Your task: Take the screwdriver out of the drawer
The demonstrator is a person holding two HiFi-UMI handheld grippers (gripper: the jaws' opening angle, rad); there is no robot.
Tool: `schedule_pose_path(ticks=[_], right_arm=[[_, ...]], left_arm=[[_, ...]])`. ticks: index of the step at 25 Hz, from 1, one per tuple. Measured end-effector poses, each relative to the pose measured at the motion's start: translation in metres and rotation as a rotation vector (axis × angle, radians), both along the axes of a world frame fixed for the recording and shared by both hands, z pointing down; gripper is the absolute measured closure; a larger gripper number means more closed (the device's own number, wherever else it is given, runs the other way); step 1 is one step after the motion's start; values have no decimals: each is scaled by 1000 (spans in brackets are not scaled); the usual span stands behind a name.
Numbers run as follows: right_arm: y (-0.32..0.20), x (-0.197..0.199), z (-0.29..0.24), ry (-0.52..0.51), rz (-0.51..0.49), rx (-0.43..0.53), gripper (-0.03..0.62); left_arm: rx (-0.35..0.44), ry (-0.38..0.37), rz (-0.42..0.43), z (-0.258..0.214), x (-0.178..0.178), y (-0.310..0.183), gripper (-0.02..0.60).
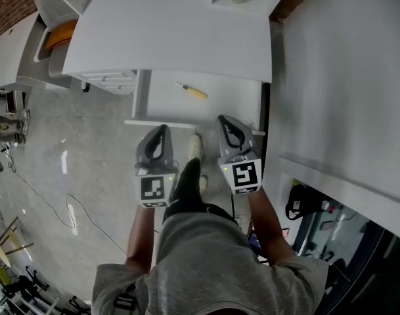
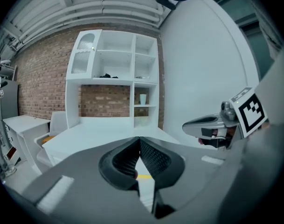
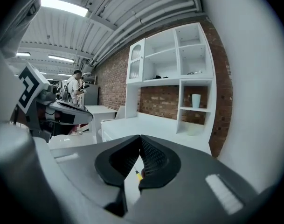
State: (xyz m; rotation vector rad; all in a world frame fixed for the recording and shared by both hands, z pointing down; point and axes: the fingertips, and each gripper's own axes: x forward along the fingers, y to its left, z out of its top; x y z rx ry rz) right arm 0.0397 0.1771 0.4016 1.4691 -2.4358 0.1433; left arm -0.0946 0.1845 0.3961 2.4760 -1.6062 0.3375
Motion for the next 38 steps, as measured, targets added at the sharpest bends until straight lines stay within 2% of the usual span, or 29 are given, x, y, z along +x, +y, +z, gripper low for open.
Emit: schedule_pose_path(ticks=[11, 18, 27, 33, 38], right_arm=[[-84, -21, 94, 42, -94, -141, 591], [-116, -30, 143, 65, -128, -207, 591], [-144, -45, 214, 145, -201, -295, 586], [-155, -49, 262, 210, -243, -378, 547], [-159, -55, 312, 301, -318, -498, 452]], left_arm=[[-102, -19, -33, 73, -11, -71, 569], [-151, -27, -47, 114, -18, -100, 569], [-223, -21, -57, 163, -25, -125, 569], [-261, -24, -72, 188, -26, -134, 570], [-289, -11, -93, 199, -28, -140, 569]])
